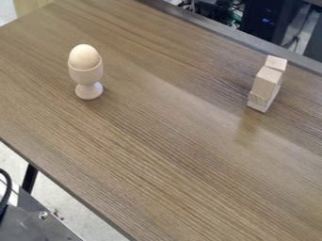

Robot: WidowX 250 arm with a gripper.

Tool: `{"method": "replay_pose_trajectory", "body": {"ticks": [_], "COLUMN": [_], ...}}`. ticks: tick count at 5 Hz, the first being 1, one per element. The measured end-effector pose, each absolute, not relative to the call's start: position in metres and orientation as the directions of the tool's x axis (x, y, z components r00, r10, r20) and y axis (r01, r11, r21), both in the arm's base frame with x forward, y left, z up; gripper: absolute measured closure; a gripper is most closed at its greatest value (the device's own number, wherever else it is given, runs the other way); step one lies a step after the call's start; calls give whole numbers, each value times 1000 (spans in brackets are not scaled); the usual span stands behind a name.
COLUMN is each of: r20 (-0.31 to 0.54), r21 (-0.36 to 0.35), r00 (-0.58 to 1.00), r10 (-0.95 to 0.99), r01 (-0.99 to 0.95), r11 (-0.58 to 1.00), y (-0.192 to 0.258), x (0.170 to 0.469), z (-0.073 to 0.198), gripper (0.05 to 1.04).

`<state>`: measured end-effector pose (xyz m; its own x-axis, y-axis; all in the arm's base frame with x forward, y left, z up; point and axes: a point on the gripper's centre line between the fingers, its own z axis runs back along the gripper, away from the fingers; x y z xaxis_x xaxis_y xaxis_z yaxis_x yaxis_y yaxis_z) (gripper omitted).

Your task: Move the arch to the top of the tower

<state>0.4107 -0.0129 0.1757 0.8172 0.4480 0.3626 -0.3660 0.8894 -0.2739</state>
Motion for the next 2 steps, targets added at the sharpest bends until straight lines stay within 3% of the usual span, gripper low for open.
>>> {"method": "replay_pose_trajectory", "body": {"ticks": [2], "r20": [311], "r21": [-208], "r00": [909], "r10": [277], "r01": [-220], "r11": [953], "y": [-52], "x": [391], "z": [144], "gripper": [497]}}
